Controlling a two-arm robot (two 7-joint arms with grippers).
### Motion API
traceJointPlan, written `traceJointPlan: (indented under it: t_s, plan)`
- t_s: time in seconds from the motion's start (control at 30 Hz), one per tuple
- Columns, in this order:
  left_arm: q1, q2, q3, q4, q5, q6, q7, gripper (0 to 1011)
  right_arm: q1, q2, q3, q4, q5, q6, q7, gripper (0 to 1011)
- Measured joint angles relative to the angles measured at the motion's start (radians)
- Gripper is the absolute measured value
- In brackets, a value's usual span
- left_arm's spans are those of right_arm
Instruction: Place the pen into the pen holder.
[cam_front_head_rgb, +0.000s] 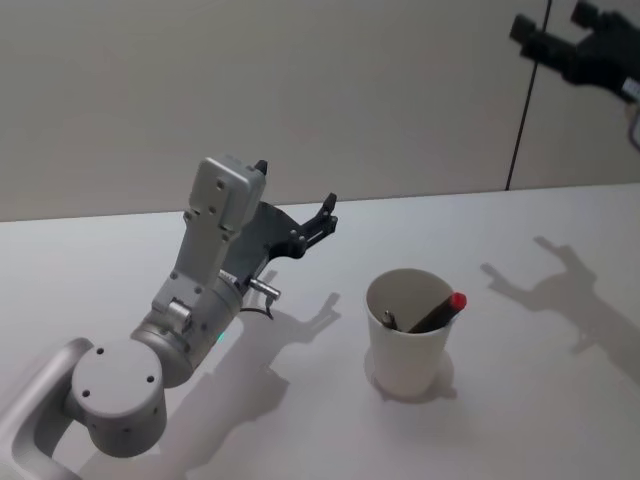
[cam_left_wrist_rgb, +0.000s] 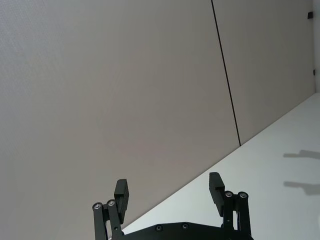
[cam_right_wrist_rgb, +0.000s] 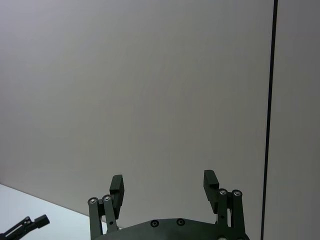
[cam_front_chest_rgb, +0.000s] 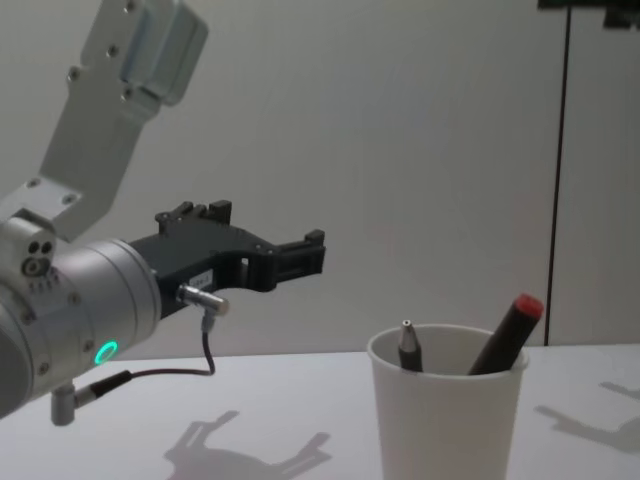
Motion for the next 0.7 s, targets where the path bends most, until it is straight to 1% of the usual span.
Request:
traceJointPlan:
  t_s: [0.03,0.07,0.1,0.13,0.17,0.27,0.33,0.37,0.47,0.5,0.7]
  plan:
    - [0.001,-0.001,0.002,-0.001,0.002,0.000,0.003,1001,-0.007,-0.003,0.001,-0.001,-0.007,-0.003,-0.002,1001]
    - [0.001,-0.001,0.002,-0.001,0.002,0.001,0.003,1001,-0.023,-0.011,0.003,-0.003,-0.025,-0.012,-0.007,1002]
    - [0.002,-0.001,0.003,-0.001,0.003,0.001,0.004,1001,-0.029,-0.014,0.003,-0.003,-0.032,-0.015,-0.009,1001]
    - [0.002,-0.001,0.003,-0.001,0.003,0.001,0.004,1001,-0.045,-0.022,0.005,-0.005,-0.049,-0.024,-0.013,1001]
    - [0.002,-0.001,0.003,-0.001,0.003,0.001,0.004,1001,-0.045,-0.022,0.005,-0.005,-0.049,-0.024,-0.013,1002]
    - [0.002,-0.001,0.003,-0.001,0.003,0.001,0.005,1001,-0.082,-0.041,0.009,-0.009,-0.091,-0.045,-0.023,1002]
    - [0.002,-0.001,0.003,-0.001,0.003,0.001,0.005,1001,-0.096,-0.048,0.011,-0.011,-0.106,-0.052,-0.027,1001]
    - [0.002,-0.001,0.003,-0.001,0.003,0.001,0.005,1001,-0.111,-0.056,0.013,-0.012,-0.123,-0.060,-0.031,1001]
    - [0.002,-0.001,0.003,-0.001,0.003,0.001,0.005,1001,-0.134,-0.067,0.015,-0.015,-0.148,-0.073,-0.038,1001]
    - [0.001,-0.001,0.003,-0.001,0.003,0.001,0.005,1001,-0.149,-0.074,0.017,-0.017,-0.164,-0.081,-0.043,1002]
    - [0.001,-0.001,0.003,-0.001,0.003,0.001,0.004,1001,-0.203,-0.101,0.023,-0.023,-0.224,-0.110,-0.059,1001]
